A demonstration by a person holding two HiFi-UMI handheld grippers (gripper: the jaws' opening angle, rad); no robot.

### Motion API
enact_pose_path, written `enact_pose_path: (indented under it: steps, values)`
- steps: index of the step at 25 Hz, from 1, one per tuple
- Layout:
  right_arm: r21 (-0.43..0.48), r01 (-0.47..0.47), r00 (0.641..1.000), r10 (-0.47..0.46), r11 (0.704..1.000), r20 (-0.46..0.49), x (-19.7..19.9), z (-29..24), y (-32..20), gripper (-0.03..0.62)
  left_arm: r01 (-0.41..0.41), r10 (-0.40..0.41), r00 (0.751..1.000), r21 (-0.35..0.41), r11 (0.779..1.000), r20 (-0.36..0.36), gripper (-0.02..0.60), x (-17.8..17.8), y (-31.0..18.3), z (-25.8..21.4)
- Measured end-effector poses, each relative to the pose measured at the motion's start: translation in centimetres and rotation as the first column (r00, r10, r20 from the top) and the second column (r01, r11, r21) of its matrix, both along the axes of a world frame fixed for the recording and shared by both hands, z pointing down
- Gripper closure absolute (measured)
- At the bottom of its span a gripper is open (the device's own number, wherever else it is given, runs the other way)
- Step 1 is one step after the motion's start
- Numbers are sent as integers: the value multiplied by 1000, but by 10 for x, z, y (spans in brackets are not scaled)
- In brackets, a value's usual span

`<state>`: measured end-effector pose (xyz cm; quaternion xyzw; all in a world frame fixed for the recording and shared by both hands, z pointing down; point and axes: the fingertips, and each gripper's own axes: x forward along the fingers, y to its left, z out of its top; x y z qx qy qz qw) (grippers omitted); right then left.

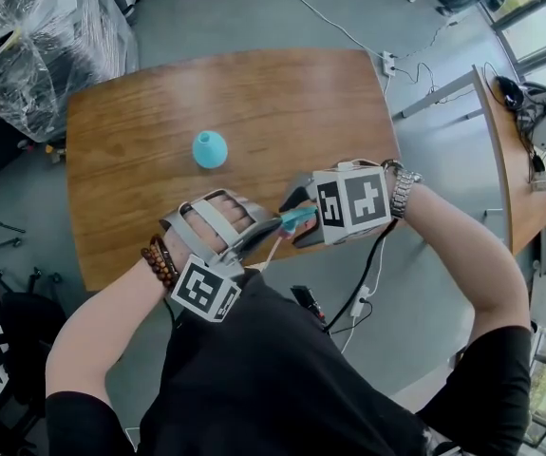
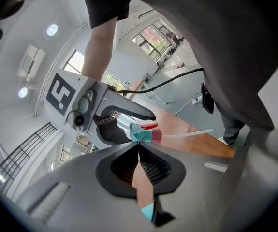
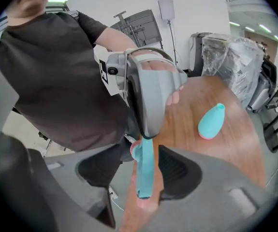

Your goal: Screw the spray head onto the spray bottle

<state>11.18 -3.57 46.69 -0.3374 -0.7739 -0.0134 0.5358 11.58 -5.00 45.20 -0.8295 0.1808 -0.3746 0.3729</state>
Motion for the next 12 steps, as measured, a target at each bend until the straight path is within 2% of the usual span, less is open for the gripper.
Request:
enact_pose_path:
  steps: [8, 12]
  values:
    - [26, 34, 999, -35, 999, 26, 5, 7, 6, 387, -31, 31, 1000, 40, 999, -3, 557, 11, 1, -8]
    - [42, 41, 998, -44, 998, 53, 7, 6, 3, 447, -29, 29, 1000, 47, 998, -7, 557, 13, -1, -9]
